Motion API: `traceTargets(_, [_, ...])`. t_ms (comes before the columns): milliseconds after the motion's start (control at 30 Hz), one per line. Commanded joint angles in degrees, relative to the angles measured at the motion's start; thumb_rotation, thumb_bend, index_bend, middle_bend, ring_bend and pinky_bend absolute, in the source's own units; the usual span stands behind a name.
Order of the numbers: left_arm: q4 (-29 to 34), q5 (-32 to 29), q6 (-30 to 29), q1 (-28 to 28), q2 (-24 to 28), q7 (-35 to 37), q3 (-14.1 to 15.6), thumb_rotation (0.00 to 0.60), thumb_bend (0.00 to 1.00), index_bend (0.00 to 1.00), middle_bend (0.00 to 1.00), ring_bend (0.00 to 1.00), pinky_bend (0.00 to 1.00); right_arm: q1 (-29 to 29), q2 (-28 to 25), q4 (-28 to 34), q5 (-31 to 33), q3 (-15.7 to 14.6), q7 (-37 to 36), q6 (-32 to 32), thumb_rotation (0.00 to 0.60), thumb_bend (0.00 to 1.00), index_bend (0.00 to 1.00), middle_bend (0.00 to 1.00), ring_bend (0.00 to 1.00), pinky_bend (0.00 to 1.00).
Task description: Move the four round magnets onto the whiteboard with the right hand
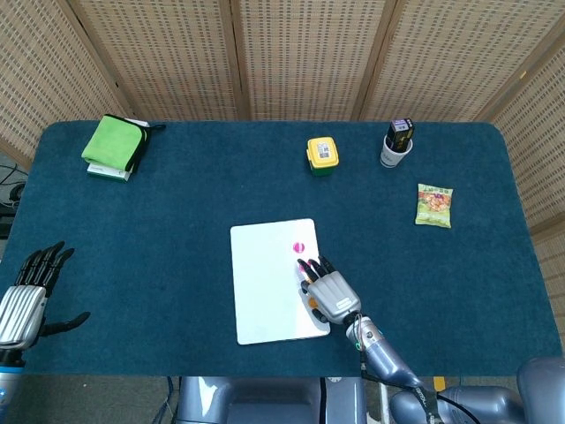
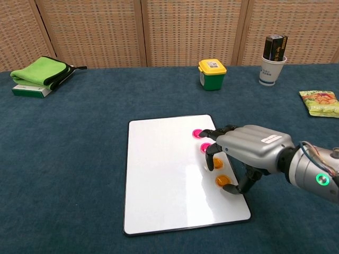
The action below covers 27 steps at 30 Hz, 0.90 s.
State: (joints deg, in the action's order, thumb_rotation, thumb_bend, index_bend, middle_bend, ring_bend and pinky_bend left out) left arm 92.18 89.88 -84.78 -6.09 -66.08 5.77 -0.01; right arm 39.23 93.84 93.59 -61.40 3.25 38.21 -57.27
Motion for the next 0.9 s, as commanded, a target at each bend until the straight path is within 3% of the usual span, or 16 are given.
traceTargets(33, [0.00, -0.06, 0.04, -0.01, 0.00, 0.09, -0.02, 0.600, 0.00, 0.00, 0.00, 0.00, 0.00, -0.48, -1.95, 2.82, -1.91, 0.47, -0.99, -1.75, 0.600, 0.36, 0.36, 0.00, 0.00, 0.00])
traceTargets(233, [-0.01, 0.20, -0.19, 0.03, 0.03, 0.40, 0.01, 0.600, 0.00, 0.00, 0.00, 0.00, 0.00, -2.54, -9.47, 10.02, -7.70, 1.61, -4.73, -6.80, 0.600, 0.35, 0.30, 0.00, 0.00, 0.00])
traceTargets(333, [-0.14, 0.39, -0.48, 0.09, -0.07, 0.55, 0.00, 0.600, 0.00, 0.00, 0.00, 0.00, 0.00, -4.98, -14.57, 10.28, -13.17, 1.76, -10.20, -11.03, 0.600, 0.26, 0.22, 0.00, 0.00, 0.00])
traceTargets(500, [-0.30, 0.52, -0.91, 0.18, -0.23, 0.78, -0.13, 0.600, 0.00, 0.00, 0.00, 0.00, 0.00, -11.19, -19.33, 2.90, -19.37, 0.96, -21.87, -20.26, 0.600, 0.08, 0.11, 0.00, 0.00, 0.00])
traceTargets(667, [-0.64, 1.20, -1.73, 0.31, -0.52, 0.67, -0.17, 0.600, 0.00, 0.00, 0.00, 0.00, 0.00, -17.78, -19.58, -6.86, -19.92, -0.32, -31.83, -27.11, 0.600, 0.05, 0.05, 0.00, 0.00, 0.00])
traceTargets(900, [-1.46, 2.08, -3.57, 0.64, -1.44, 0.52, -0.55, 0.600, 0.00, 0.00, 0.00, 0.00, 0.00, -24.56, -18.09, -16.72, -19.48, -1.13, -40.50, -33.27, 0.600, 0.00, 0.00, 0.00, 0.00, 0.00])
